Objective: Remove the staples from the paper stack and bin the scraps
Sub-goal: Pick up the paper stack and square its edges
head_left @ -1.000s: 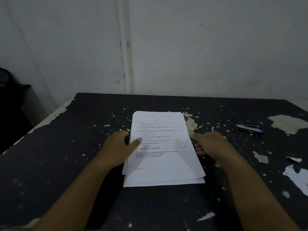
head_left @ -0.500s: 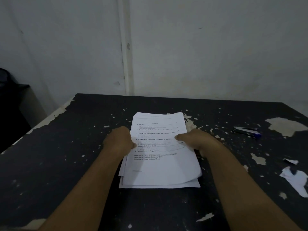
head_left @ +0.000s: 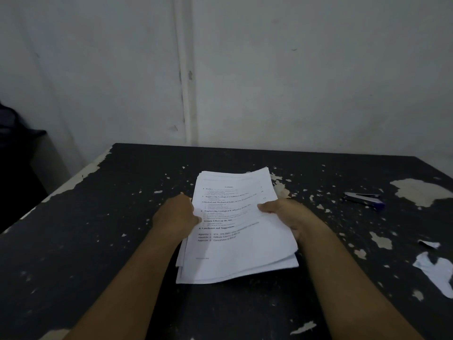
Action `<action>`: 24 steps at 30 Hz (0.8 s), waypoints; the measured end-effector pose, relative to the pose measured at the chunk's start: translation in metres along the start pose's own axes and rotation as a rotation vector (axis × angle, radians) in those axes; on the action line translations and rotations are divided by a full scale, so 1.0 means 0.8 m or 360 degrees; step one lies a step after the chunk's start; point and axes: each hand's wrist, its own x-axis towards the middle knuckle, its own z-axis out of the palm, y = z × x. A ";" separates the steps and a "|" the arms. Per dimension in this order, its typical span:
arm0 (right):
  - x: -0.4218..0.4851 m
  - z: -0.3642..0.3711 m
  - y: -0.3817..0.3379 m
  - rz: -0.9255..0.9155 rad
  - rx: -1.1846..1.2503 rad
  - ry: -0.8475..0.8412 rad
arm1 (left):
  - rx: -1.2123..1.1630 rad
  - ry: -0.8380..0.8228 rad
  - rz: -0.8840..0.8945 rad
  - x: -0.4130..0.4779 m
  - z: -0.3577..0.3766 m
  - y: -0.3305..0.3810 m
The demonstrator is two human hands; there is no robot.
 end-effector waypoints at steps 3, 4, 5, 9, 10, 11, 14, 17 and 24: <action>-0.003 -0.005 -0.001 -0.0151 0.0023 -0.0083 | -0.0139 -0.0031 -0.0010 0.004 -0.001 -0.006; -0.006 -0.006 -0.004 -0.0213 -0.0010 -0.0101 | -0.0237 -0.0043 -0.0023 0.005 -0.001 -0.008; -0.010 -0.007 -0.007 -0.0257 -0.0045 -0.0103 | -0.0337 -0.0046 -0.0042 0.007 -0.001 -0.010; -0.030 -0.011 -0.027 -0.0350 -0.0047 -0.0153 | -0.0612 -0.0007 -0.0149 0.014 0.004 -0.013; -0.035 -0.012 -0.033 -0.0383 -0.0030 -0.0190 | -0.0695 -0.0010 -0.0183 0.014 0.004 -0.010; -0.040 -0.012 -0.039 -0.0420 0.0003 -0.0234 | -0.0840 -0.0031 -0.0232 0.014 0.002 -0.004; -0.051 -0.013 -0.052 -0.0569 0.0161 -0.0409 | -0.1725 -0.0392 -0.0433 0.012 -0.004 0.014; -0.056 -0.017 -0.058 -0.0663 0.0232 -0.0510 | -0.2563 -0.1064 -0.0293 0.004 -0.003 0.018; -0.053 -0.037 -0.051 -0.0474 -0.0497 -0.0127 | -0.2455 -0.1009 -0.0019 -0.003 0.002 0.022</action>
